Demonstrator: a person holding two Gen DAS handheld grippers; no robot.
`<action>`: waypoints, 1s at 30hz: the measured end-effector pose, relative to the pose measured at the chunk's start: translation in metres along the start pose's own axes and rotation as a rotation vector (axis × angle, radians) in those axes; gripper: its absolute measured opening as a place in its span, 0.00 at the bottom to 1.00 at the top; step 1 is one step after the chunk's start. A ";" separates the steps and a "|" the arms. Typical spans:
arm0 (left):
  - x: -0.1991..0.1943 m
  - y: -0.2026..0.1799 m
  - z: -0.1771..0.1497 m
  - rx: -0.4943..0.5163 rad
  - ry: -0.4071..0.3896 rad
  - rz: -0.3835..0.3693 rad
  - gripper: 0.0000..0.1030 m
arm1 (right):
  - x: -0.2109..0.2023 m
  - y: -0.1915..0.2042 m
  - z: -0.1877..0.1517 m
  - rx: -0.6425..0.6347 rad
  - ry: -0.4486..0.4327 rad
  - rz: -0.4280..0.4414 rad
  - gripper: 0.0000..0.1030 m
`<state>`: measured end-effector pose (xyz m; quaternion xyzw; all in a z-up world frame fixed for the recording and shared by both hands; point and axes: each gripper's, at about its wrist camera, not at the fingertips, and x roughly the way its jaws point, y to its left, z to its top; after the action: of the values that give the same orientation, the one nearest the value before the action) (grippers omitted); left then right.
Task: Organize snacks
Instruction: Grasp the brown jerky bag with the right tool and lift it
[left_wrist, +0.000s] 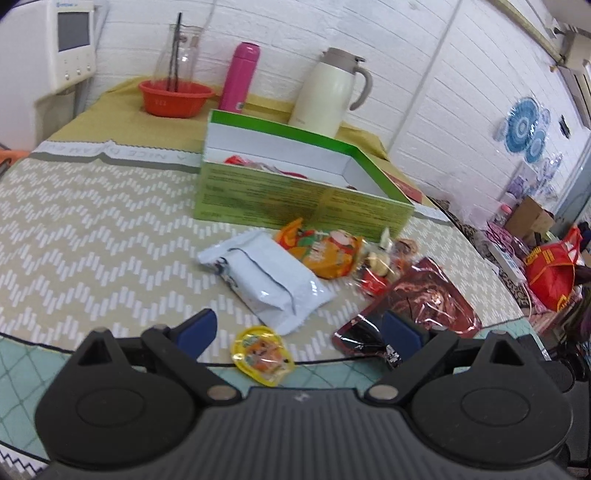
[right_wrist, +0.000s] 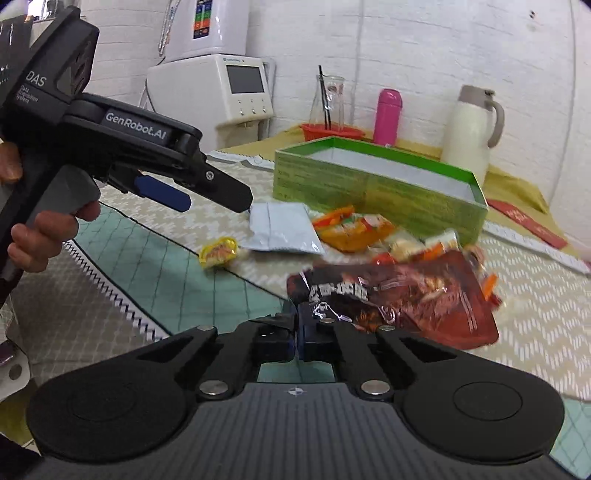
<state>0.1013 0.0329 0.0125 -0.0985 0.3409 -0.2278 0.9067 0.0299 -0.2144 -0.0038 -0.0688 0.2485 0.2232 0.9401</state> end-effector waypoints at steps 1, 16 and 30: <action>0.004 -0.007 -0.002 0.017 0.014 -0.018 0.92 | -0.007 -0.005 -0.004 0.042 -0.007 -0.008 0.09; 0.063 -0.039 0.007 0.078 0.139 -0.123 0.78 | -0.028 -0.055 -0.014 0.310 -0.085 -0.145 0.56; 0.079 -0.041 0.002 0.092 0.228 -0.239 0.48 | -0.002 -0.056 -0.011 0.384 -0.043 -0.098 0.67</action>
<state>0.1403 -0.0410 -0.0176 -0.0701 0.4167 -0.3589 0.8322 0.0490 -0.2682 -0.0115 0.1047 0.2626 0.1272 0.9507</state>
